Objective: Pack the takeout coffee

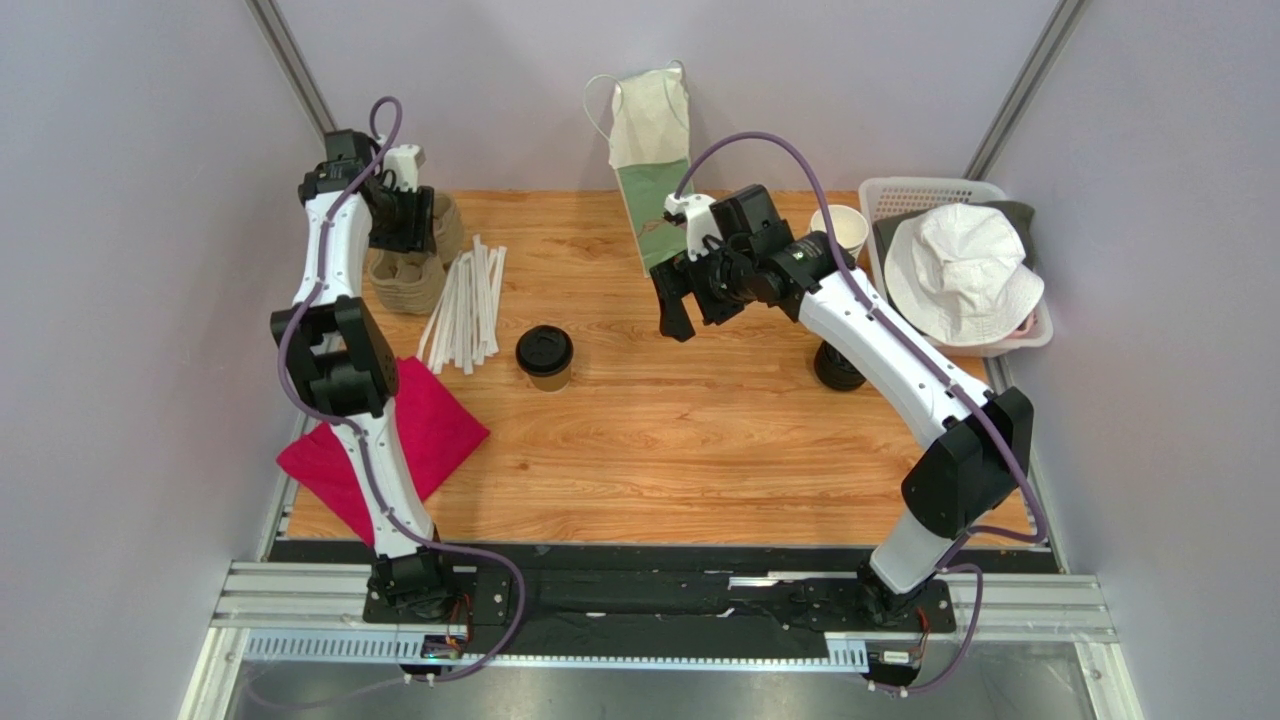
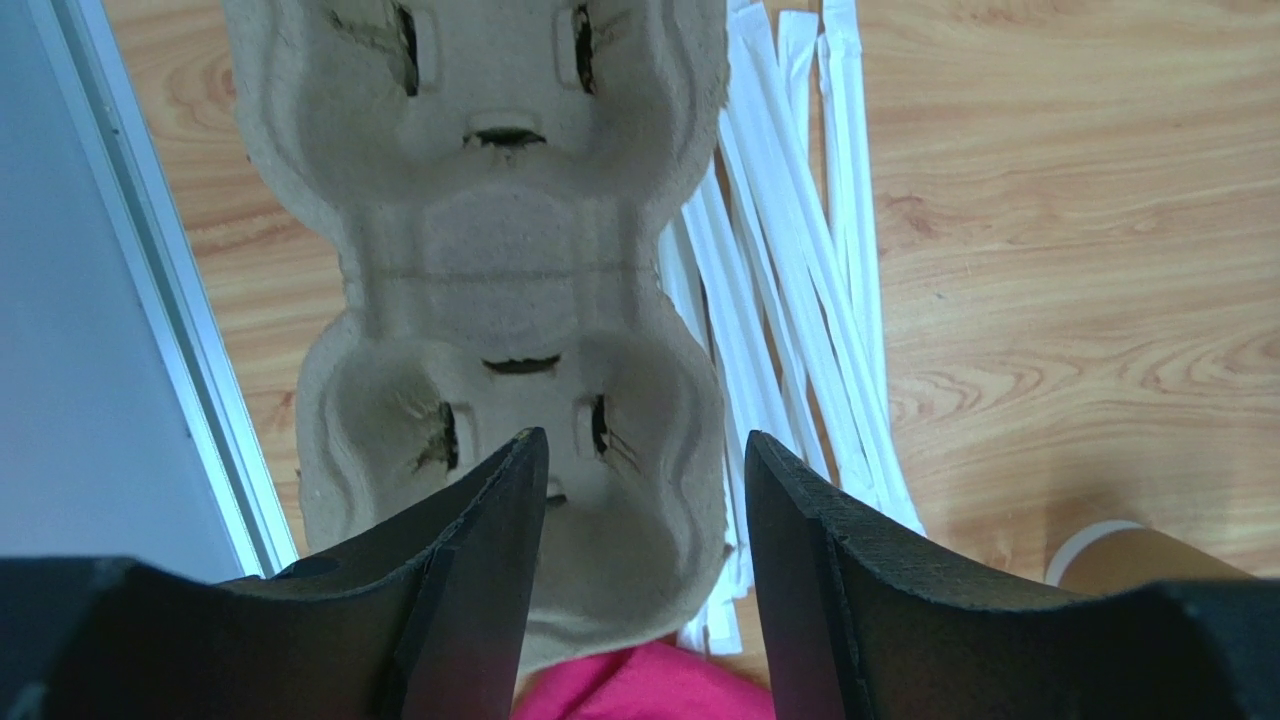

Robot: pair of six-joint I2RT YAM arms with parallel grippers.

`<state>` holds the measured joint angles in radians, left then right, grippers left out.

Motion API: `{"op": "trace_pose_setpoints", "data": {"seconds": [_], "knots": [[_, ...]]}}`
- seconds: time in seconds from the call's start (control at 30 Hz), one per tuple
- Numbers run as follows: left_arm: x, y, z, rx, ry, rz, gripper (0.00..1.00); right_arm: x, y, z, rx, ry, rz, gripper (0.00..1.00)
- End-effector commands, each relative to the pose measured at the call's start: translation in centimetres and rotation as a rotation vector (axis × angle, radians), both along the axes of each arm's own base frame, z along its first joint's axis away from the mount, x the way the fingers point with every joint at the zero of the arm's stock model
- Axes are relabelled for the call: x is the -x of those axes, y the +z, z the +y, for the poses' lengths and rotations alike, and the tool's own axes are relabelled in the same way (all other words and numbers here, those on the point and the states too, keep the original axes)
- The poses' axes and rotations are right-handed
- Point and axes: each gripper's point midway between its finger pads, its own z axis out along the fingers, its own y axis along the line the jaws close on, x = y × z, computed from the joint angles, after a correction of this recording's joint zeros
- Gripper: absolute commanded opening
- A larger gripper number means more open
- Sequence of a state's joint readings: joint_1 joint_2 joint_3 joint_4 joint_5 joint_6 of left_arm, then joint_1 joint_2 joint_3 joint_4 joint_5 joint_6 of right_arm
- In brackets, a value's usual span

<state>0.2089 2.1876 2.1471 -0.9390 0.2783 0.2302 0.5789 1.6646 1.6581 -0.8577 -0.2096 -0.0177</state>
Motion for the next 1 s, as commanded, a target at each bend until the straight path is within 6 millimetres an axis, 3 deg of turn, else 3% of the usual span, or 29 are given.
{"op": "trace_pose_setpoints", "data": {"seconds": [0.0,0.27,0.43,0.97], "knots": [[-1.7,1.1,-0.1,-0.015,-0.002,-0.054,0.6,-0.7,2.5,0.2,-0.044,-0.014,-0.054,0.9],[-1.8,-0.1,-0.7,0.0,-0.008,-0.03,0.59,-0.9,2.4,0.0,-0.046,-0.016,-0.045,0.9],[-2.0,0.0,-0.6,0.001,-0.004,-0.034,0.53,-1.0,2.2,0.0,-0.047,-0.015,-0.037,0.9],[-2.2,3.1,-0.6,-0.005,0.012,-0.106,0.08,-0.9,2.2,-0.1,-0.068,-0.038,-0.01,0.9]]}}
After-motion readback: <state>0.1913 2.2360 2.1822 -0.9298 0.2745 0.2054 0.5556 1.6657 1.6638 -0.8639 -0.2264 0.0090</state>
